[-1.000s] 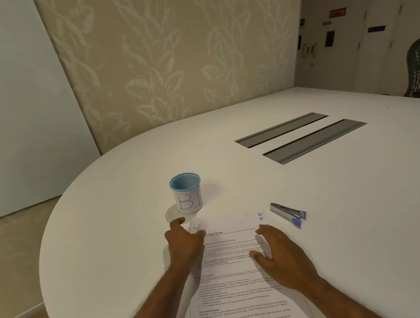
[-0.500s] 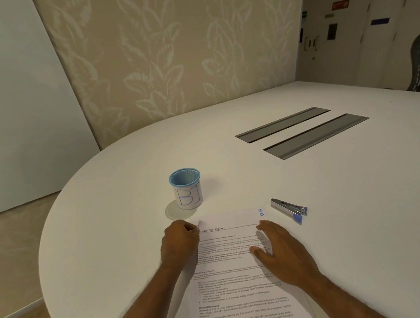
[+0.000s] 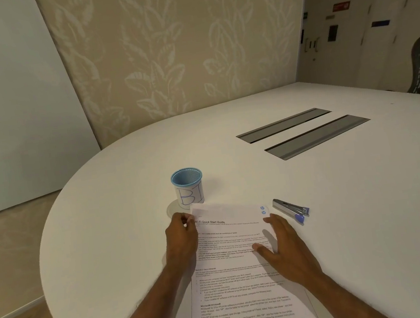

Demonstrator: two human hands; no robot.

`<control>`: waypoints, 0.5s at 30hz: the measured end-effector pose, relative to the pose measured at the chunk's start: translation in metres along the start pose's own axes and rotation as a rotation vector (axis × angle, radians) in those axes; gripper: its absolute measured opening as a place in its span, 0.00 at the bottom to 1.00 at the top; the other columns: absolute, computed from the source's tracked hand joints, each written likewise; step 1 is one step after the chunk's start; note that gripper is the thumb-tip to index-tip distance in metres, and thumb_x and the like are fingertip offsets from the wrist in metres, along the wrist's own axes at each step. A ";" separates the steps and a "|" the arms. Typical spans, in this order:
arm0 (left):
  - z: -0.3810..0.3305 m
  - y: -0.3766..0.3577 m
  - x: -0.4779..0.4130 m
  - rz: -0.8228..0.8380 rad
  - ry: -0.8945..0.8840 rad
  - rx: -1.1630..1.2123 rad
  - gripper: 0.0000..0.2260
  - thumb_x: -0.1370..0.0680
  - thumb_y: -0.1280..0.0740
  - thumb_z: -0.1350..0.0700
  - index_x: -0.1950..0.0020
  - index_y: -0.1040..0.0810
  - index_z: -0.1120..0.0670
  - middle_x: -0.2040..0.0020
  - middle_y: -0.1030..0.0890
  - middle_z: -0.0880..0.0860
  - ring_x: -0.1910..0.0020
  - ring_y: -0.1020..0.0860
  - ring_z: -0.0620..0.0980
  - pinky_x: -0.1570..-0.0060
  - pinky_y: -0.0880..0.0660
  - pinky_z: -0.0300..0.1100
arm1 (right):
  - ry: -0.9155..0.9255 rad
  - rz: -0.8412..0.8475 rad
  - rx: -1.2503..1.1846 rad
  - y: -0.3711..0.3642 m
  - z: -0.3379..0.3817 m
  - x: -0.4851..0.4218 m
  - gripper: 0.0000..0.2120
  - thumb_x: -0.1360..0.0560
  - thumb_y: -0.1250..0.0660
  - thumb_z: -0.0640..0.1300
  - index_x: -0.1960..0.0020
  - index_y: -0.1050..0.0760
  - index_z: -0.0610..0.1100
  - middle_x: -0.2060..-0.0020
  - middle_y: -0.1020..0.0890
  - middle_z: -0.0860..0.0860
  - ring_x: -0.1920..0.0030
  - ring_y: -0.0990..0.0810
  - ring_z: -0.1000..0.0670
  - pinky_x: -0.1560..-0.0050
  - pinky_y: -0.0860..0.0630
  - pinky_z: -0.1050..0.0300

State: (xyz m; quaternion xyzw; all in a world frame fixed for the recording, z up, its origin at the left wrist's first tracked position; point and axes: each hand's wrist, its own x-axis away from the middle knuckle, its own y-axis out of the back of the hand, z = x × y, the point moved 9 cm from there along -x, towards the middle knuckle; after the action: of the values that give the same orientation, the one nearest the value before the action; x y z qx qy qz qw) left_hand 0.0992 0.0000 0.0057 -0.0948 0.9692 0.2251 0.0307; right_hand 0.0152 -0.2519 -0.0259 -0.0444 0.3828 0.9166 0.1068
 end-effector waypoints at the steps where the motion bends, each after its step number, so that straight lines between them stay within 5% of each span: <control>1: 0.003 0.001 0.000 -0.008 0.011 0.064 0.07 0.19 0.38 0.58 0.49 0.24 0.60 0.56 0.20 0.51 0.55 0.22 0.53 0.61 0.28 0.40 | -0.025 -0.017 -0.057 0.003 -0.001 -0.001 0.33 0.29 0.31 0.57 0.29 0.40 0.50 0.28 0.34 0.52 0.29 0.34 0.50 0.33 0.33 0.53; 7: -0.002 0.003 0.010 -0.040 -0.013 0.355 0.04 0.20 0.36 0.61 0.49 0.23 0.60 0.58 0.19 0.51 0.59 0.22 0.49 0.64 0.25 0.32 | -0.274 -0.144 -0.568 0.026 -0.016 -0.015 0.29 0.30 0.26 0.40 0.32 0.35 0.45 0.36 0.26 0.47 0.39 0.25 0.47 0.41 0.28 0.54; 10: -0.006 0.004 0.013 -0.049 -0.017 0.454 0.06 0.20 0.36 0.61 0.44 0.25 0.55 0.56 0.18 0.51 0.59 0.21 0.46 0.66 0.25 0.26 | -0.385 -0.145 -0.714 0.028 -0.026 -0.025 0.27 0.30 0.27 0.39 0.34 0.33 0.45 0.43 0.21 0.45 0.49 0.21 0.46 0.47 0.23 0.49; 15: -0.006 0.006 0.008 -0.047 -0.023 0.507 0.13 0.21 0.35 0.63 0.38 0.25 0.52 0.55 0.16 0.50 0.57 0.19 0.41 0.55 0.24 0.31 | -0.416 -0.089 -0.730 0.031 -0.025 -0.029 0.15 0.26 0.31 0.43 0.40 0.25 0.46 0.53 0.14 0.46 0.58 0.16 0.42 0.68 0.24 0.55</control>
State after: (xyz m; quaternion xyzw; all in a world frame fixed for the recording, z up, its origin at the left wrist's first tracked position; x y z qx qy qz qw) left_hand 0.0896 0.0012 0.0129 -0.1042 0.9918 -0.0249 0.0699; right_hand 0.0365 -0.2950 -0.0173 0.0900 0.0011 0.9760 0.1985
